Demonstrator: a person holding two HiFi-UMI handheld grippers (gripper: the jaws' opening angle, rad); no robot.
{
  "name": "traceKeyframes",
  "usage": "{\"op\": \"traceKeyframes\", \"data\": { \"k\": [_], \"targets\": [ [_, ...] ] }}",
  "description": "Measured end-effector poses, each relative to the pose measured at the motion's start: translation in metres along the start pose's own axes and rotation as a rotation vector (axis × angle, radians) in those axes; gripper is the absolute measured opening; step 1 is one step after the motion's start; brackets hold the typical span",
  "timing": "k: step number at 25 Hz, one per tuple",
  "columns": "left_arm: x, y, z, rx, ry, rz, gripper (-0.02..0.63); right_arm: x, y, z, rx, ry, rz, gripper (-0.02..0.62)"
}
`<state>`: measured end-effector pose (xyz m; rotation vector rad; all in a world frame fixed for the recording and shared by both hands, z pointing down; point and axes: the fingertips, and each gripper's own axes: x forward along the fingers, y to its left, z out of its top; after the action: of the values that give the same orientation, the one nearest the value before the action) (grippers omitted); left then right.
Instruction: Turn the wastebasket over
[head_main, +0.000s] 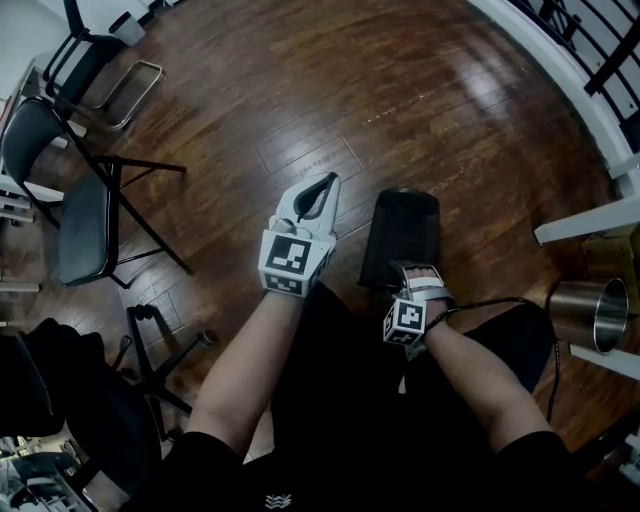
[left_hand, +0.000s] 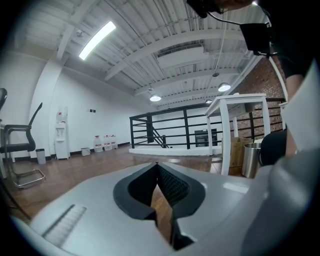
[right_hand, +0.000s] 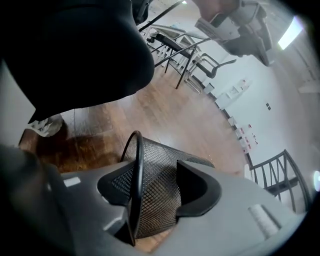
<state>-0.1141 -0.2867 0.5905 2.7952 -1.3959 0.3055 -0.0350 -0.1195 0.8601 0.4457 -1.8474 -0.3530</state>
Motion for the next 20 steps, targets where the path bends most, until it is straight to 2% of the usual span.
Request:
{"op": "traceKeyframes", "data": {
  "k": [4, 8, 12, 15, 16, 17, 18, 20],
  "targets": [
    [0.000, 0.000, -0.001, 0.004, 0.004, -0.001, 0.000, 0.001, -0.002, 0.000, -0.013, -0.011, -0.020, 0.234],
    [0.000, 0.002, -0.001, 0.003, 0.004, 0.002, 0.000, 0.009, 0.003, -0.013, -0.098, 0.073, -0.022, 0.391],
    [0.000, 0.000, 0.002, 0.017, 0.001, -0.004, 0.000, 0.021, 0.011, -0.035, -0.124, 0.184, 0.018, 0.454],
    [-0.001, 0.002, 0.001, 0.024, 0.000, -0.006, 0.000, 0.023, 0.000, -0.035, -0.117, 0.194, -0.026, 0.453],
    [-0.002, 0.002, -0.001, 0.021, 0.003, -0.005, 0.000, 0.022, -0.005, -0.033, -0.102, 0.186, -0.044, 0.428],
    [-0.002, 0.002, -0.003, 0.017, 0.005, -0.005, 0.000, 0.021, -0.010, -0.031, -0.080, 0.174, -0.055, 0.363],
    [-0.002, 0.002, -0.004, 0.013, 0.007, -0.006, 0.000, 0.019, -0.014, -0.030, -0.057, 0.164, -0.057, 0.333],
    [-0.001, 0.001, -0.005, 0.009, 0.006, -0.010, 0.000, 0.017, -0.024, -0.026, -0.014, 0.136, -0.053, 0.315]
  ]
}}
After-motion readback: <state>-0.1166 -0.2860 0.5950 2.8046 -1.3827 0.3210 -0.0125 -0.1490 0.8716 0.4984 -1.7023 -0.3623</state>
